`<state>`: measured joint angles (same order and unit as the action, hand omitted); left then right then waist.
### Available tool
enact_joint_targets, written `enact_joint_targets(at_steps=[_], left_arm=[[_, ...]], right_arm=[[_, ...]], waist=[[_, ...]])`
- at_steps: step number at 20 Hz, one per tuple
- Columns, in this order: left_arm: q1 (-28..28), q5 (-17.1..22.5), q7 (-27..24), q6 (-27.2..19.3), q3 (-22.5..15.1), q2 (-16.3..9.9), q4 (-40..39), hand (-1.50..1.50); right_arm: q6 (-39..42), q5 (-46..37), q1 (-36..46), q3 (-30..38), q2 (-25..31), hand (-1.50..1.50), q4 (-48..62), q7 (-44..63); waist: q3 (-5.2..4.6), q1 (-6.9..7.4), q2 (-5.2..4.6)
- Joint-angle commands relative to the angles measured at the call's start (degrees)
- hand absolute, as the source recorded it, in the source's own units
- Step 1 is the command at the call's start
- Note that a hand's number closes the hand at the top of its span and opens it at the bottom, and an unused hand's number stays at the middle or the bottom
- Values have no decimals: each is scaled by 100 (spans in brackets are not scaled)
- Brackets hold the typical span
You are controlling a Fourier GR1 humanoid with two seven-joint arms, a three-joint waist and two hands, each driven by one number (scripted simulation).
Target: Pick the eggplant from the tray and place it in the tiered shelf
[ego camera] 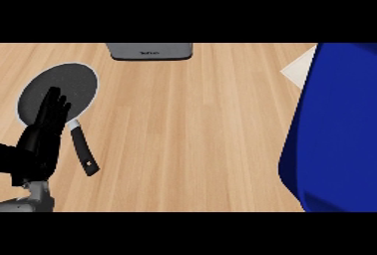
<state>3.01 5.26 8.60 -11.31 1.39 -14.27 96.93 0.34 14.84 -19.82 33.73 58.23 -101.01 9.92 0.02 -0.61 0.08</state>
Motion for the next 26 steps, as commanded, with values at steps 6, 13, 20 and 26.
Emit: enact_joint_targets(at_steps=[6,13,20,26], left_arm=[[288,-258,207,-35,-154,246,-33,0],[268,-125,-33,269,287,54,-179,0],[529,-315,-95,79,51,410,-534,0],[90,-573,93,18,-108,506,55,0]], right_arm=[[-172,-1008,1542,-848,-605,150,1453,-720],[17,-1496,2501,-1048,-695,150,2568,-1272],[45,-1474,3936,-1275,-862,-150,4268,-1097],[437,-1708,4355,-1330,-907,-150,5046,-1671]], waist=[[1,104,-20],[-2,91,-13],[1,159,-40],[2,138,-23]])
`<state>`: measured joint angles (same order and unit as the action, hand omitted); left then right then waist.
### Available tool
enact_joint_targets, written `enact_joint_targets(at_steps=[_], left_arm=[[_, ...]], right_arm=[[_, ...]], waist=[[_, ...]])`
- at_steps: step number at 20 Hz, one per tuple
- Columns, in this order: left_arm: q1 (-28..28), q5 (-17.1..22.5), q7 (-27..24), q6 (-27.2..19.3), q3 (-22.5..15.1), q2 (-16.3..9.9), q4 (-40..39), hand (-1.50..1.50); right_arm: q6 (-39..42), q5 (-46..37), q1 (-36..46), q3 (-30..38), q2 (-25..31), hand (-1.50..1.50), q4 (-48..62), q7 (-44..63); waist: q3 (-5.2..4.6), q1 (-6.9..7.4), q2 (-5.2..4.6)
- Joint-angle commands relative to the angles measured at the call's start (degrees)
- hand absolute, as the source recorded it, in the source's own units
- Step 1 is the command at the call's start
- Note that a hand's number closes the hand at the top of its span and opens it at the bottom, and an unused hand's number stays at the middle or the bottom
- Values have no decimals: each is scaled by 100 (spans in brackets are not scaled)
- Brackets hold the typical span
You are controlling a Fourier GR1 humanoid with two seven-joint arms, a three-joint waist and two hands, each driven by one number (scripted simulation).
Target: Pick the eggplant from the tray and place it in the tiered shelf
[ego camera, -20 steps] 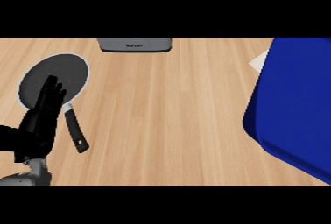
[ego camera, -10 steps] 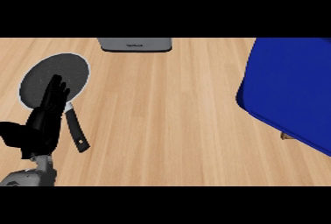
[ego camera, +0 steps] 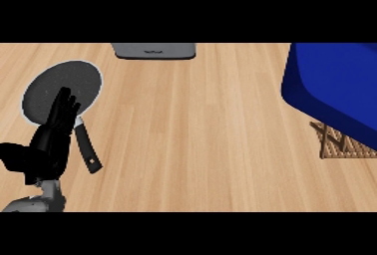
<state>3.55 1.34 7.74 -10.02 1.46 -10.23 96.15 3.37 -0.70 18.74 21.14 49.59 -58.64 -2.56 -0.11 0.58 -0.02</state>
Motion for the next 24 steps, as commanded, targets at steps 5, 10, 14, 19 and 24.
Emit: enact_joint_targets(at_steps=[5,10,14,19,24], left_arm=[[-164,-93,160,68,-79,93,364,0],[91,-186,328,-14,29,47,212,0],[75,-32,-81,148,235,28,-105,0],[184,37,-32,231,378,-69,-285,0],[-98,-14,256,164,240,10,328,0]], right_arm=[[449,93,855,191,47,-150,1065,-714],[951,950,542,919,325,-150,516,-269],[727,1158,400,1268,504,-150,335,258],[937,1346,216,1959,1213,-150,1509,136],[1735,1543,-550,2579,1928,-150,2451,-239]], waist=[[15,18,-9],[11,-77,12],[6,-110,15],[13,-97,-9],[21,-97,11]])
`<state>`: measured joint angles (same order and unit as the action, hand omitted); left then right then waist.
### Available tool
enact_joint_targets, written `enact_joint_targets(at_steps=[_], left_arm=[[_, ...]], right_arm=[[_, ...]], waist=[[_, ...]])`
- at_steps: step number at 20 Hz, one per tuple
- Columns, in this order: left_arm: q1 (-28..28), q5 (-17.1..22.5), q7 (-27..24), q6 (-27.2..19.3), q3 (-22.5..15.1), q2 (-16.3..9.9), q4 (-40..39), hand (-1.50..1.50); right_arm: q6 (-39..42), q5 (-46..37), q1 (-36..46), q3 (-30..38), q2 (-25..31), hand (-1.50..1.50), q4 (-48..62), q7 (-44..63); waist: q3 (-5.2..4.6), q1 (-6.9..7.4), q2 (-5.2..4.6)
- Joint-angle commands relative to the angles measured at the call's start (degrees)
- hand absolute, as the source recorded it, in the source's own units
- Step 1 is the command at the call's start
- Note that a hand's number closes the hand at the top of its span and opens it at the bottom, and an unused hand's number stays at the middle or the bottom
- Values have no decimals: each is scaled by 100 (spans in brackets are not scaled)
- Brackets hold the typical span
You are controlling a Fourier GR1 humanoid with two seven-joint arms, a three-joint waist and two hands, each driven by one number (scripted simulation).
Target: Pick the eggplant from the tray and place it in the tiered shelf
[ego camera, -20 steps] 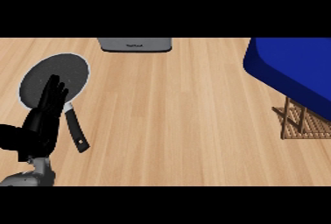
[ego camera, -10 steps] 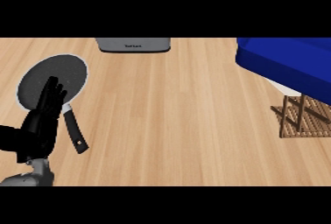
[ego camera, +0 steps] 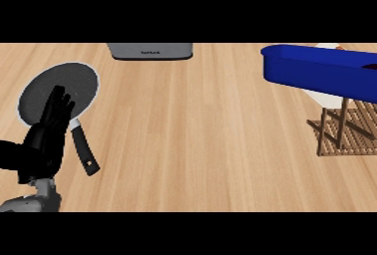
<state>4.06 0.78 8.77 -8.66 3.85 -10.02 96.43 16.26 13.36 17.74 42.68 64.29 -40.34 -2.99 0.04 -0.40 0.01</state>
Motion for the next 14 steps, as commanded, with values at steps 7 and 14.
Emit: enact_joint_targets(at_steps=[7,14], left_arm=[[-136,35,155,71,24,-4,230,0],[21,-35,52,29,26,50,86,0]], right_arm=[[1736,163,-1189,821,1039,-150,2065,-1496],[2246,62,-1294,783,1453,-150,2628,-1902]], waist=[[20,2,-5],[27,56,-14]])
